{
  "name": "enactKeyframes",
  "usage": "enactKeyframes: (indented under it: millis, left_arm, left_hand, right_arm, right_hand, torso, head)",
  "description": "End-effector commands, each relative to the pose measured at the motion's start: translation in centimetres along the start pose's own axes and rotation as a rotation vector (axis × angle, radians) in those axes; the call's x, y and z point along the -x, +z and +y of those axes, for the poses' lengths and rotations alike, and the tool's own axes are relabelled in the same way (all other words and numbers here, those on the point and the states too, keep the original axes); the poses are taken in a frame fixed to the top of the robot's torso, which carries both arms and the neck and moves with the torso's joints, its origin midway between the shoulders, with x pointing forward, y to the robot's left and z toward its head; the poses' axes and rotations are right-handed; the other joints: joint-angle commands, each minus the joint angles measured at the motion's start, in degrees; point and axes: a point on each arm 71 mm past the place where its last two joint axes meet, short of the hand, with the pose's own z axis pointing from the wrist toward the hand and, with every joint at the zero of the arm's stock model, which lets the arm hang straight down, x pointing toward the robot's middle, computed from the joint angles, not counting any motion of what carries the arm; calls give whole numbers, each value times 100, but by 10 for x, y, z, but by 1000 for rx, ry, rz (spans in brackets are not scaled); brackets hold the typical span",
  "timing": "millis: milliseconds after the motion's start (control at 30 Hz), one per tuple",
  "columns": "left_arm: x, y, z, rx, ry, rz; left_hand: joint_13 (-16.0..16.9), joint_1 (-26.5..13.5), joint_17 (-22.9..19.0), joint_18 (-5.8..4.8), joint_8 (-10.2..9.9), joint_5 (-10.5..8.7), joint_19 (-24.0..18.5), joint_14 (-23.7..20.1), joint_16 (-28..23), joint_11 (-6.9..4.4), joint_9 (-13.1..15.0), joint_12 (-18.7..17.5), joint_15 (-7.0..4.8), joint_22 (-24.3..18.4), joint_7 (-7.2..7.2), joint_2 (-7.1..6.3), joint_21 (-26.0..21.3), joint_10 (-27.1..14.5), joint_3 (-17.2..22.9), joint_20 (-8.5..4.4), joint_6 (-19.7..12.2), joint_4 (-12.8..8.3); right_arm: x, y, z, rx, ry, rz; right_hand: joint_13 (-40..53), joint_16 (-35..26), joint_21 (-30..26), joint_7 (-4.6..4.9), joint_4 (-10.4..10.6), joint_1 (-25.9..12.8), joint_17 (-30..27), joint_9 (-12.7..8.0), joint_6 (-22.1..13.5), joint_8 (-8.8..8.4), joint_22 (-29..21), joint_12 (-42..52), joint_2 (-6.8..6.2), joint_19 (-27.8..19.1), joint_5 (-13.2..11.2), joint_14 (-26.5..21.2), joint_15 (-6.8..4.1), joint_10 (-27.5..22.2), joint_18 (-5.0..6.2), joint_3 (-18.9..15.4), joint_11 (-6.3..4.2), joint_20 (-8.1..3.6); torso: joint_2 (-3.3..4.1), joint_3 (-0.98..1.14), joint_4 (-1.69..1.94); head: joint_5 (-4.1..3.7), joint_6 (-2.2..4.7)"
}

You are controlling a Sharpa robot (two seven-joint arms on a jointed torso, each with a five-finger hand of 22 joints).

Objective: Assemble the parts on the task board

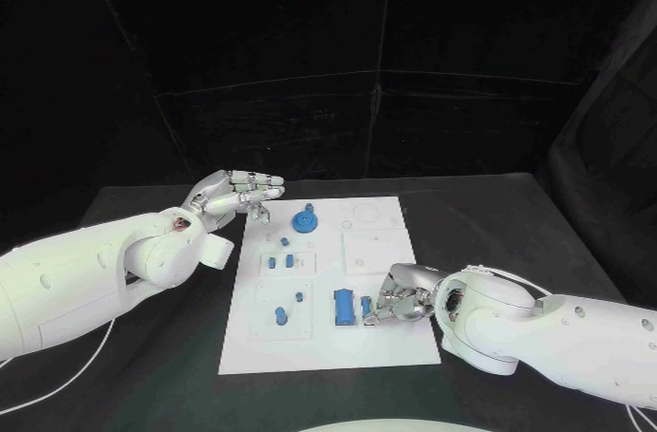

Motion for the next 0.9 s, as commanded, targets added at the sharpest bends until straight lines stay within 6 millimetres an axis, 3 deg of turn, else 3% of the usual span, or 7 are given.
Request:
enactKeyframes:
  millis: [33,367,533,633,700,800,900]
  left_arm:
    - [-1,0,-1,-6,-6,10]
    - [-1,0,-1,-5,-6,10]
    - [-1,0,0,-4,-6,9]
    - [0,-1,0,-8,-5,8]
    - [0,-1,-1,-14,-8,9]
    - [0,-1,-1,-22,-27,1]
    - [2,-1,-1,-33,-49,-15]
  left_hand:
    - [-7,26,-5,84,29,35,-25,-40,-6,4,1,33,9,-6,31,38,-28,-47,-13,7,10,-30]
    - [-7,26,-5,84,29,35,-25,-40,-6,4,1,33,9,-6,31,38,-28,-47,-13,7,10,-30]
    - [-7,29,-14,83,33,36,-28,-47,-3,5,2,44,11,-8,33,46,-31,-62,-15,8,10,-34]
    - [-5,10,-28,82,36,33,-50,-77,-11,8,1,65,16,-16,35,45,-46,-69,-31,12,8,-26]
    - [0,-38,-72,80,44,31,-127,-184,-66,7,1,111,25,-46,31,48,-103,-74,-72,24,7,1]
    - [6,-100,-176,82,54,29,-290,-393,-215,5,0,189,40,-126,28,51,-246,-85,-154,42,-3,40]
    - [12,-136,-428,82,65,27,-556,-701,-652,9,-1,305,54,-303,29,56,-530,-38,-265,70,-17,77]
  right_arm:
    - [0,1,-1,-11,-15,-1]
    - [0,0,1,27,8,4]
    - [4,-5,1,97,95,-20]
    - [10,-8,-3,174,218,-36]
    - [19,-6,-7,237,338,-47]
    - [36,0,-13,312,502,-75]
    - [56,10,-21,372,659,-114]
  right_hand:
    - [16,-24,-14,-4,-30,51,27,7,-35,-16,10,-8,18,-12,40,311,17,-36,-45,1,-14,8]
    - [-35,-71,-53,14,-11,-20,-32,12,-76,-35,-56,-103,-106,-54,-32,300,27,-74,-32,-104,2,14]
    - [-660,-487,-402,151,27,-30,-543,-38,-433,-217,-644,-1074,-270,-435,-208,173,121,-513,84,-142,125,94]
    - [-1525,-1341,-1088,258,22,93,-1501,-74,-696,-344,-1703,-2320,-276,-1088,-175,-100,209,-1096,289,-68,226,171]
    - [-1784,-2648,-2013,352,-77,343,-2843,-104,-869,-429,-2989,-2658,-176,-1904,-76,-585,291,-1421,512,22,322,240]
    - [-2428,-4133,-2885,567,-256,773,-3920,-188,-1139,-582,-3641,-3418,-16,-2378,48,-1268,489,-2009,510,135,544,423]
    - [-3220,-5367,-3879,768,-434,1116,-4548,-338,-1317,-730,-4222,-4140,79,-2955,-21,-2138,859,-2365,430,196,810,675]
  torso:
    - [4,3,-4]
    - [-2,8,-8]
    - [-14,7,-13]
    - [-27,-3,-12]
    - [-50,-11,-17]
    - [-99,-25,-24]
    - [-171,-46,-33]
  head:
    - [1,0]
    - [-2,17]
    - [-9,46]
    - [-32,98]
    - [-40,134]
    - [-39,180]
    - [-50,249]
